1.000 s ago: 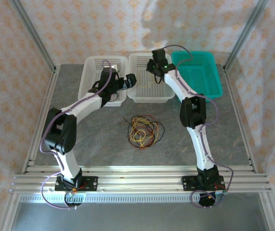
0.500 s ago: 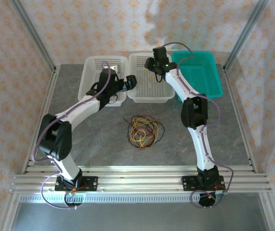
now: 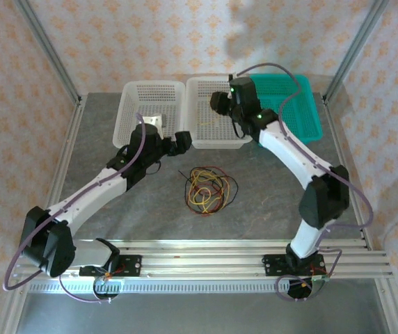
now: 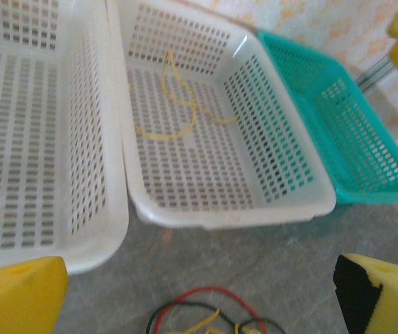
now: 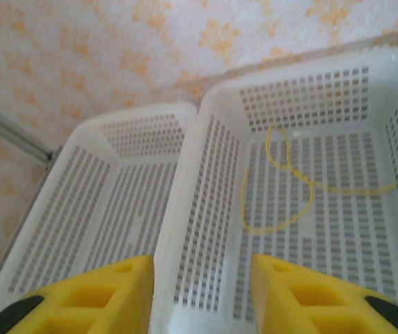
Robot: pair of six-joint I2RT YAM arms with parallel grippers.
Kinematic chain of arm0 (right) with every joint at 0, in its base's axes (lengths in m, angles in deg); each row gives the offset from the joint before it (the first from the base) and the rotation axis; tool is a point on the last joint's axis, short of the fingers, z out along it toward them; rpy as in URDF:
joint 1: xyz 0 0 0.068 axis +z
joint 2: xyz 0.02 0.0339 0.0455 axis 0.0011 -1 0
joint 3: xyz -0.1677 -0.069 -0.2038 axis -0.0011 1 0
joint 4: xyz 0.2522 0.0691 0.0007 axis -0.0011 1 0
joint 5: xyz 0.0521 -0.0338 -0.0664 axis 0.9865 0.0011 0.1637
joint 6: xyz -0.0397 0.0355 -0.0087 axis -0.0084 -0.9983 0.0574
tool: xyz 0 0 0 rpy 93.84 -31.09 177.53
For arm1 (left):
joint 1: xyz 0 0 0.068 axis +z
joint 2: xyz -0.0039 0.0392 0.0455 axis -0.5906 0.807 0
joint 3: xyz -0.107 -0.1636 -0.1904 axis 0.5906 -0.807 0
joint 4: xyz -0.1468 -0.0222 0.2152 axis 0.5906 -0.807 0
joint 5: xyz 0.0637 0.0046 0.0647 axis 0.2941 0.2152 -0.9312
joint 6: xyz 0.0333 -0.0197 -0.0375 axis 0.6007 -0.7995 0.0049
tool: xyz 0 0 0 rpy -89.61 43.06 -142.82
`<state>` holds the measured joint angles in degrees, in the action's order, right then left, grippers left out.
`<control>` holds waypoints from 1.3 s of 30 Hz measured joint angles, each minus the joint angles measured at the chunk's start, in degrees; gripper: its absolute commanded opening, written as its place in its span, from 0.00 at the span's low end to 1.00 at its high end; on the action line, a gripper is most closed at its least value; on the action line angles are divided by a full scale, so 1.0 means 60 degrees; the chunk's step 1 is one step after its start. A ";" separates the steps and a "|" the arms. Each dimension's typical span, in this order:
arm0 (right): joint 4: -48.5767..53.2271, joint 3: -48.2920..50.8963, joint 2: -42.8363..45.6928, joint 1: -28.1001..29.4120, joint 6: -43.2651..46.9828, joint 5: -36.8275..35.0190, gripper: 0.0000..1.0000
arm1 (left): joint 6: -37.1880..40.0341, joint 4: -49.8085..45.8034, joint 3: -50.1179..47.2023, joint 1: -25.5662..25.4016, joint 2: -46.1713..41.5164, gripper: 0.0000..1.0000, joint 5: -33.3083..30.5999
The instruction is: Untangle the cables
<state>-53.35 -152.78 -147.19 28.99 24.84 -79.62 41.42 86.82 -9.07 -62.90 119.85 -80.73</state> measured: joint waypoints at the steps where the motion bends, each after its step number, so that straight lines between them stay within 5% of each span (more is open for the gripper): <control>1: -0.0076 0.0484 0.0328 0.0106 -0.0007 -0.0033 0.38 | -0.0018 -0.0051 -0.0175 -0.0098 -0.0146 0.99 -0.0047; 18: -0.0066 0.5894 0.3078 0.2153 -0.1115 0.0175 0.35 | -0.1920 0.0379 -0.3544 -0.1625 -0.1967 0.96 -0.0244; 39: -0.0113 0.6619 0.1530 0.2466 -0.0036 0.1909 0.42 | -0.2517 0.1257 -0.4390 -0.1974 -0.1650 0.96 -0.0237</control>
<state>-54.02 -113.06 -138.01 43.79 24.62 -68.16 26.32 94.36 -35.41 -74.74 109.95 -82.16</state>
